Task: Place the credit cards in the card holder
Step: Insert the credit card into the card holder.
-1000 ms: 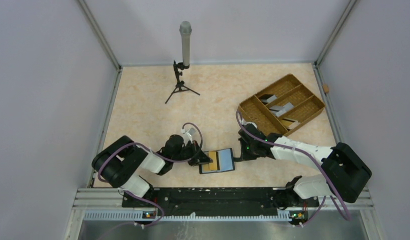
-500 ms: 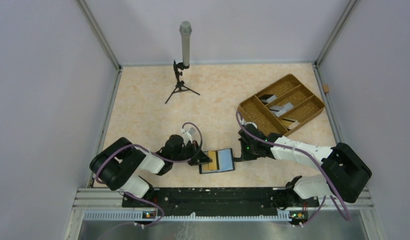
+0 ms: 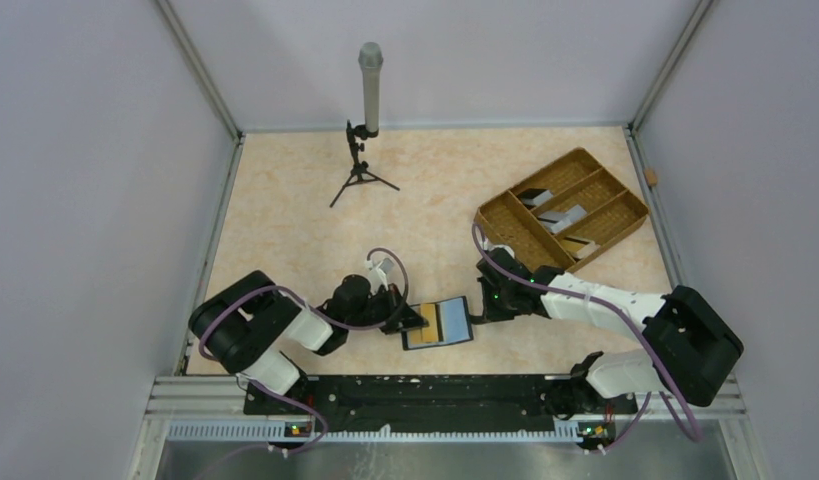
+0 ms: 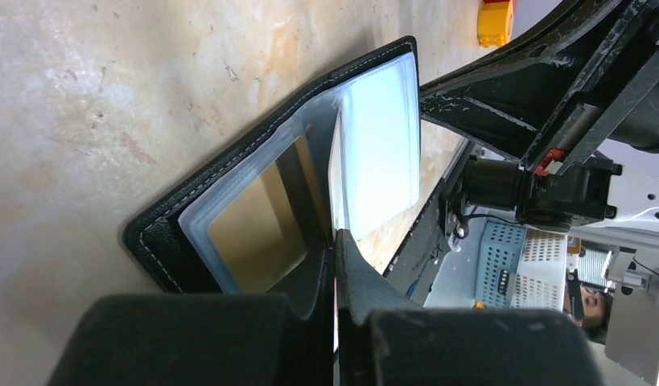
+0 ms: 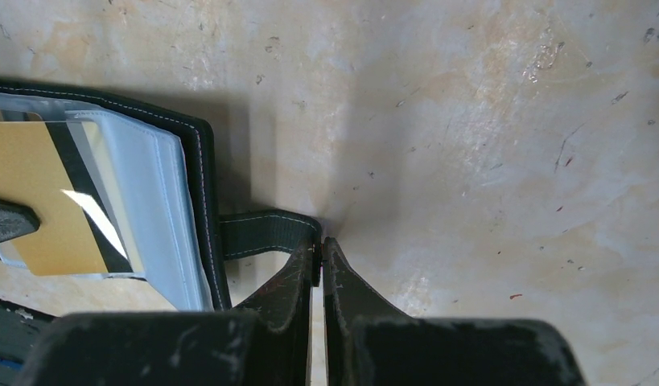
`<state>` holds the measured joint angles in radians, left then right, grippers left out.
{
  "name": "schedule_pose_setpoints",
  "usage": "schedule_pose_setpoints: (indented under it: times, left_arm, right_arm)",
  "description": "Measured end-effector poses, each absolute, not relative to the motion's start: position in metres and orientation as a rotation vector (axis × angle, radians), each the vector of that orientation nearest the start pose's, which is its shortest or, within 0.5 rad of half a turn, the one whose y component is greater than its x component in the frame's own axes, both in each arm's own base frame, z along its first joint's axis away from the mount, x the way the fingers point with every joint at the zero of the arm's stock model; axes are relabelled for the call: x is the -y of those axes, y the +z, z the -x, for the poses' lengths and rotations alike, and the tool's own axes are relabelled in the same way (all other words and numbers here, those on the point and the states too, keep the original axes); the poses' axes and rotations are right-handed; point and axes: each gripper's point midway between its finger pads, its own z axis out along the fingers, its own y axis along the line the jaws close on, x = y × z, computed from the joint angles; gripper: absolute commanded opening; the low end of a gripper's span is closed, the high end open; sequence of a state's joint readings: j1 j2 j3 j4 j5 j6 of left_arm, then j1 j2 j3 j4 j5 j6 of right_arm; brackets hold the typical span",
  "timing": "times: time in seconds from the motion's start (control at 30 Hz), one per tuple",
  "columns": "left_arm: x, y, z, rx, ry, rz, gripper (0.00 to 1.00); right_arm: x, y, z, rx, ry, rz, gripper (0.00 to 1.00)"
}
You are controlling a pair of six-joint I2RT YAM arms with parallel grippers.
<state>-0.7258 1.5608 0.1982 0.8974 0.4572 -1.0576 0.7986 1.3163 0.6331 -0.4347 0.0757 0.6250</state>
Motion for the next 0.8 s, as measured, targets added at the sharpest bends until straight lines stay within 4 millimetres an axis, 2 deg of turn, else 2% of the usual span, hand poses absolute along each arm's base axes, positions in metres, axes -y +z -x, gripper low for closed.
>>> schedule_pose_setpoints:
  times: [0.8]
  left_arm:
    - [0.2830,0.0395,-0.1672,-2.293,-1.439,0.094,0.00]
  right_arm:
    - [-0.1942,0.0206,-0.1743,-2.722,0.330,0.212,0.00]
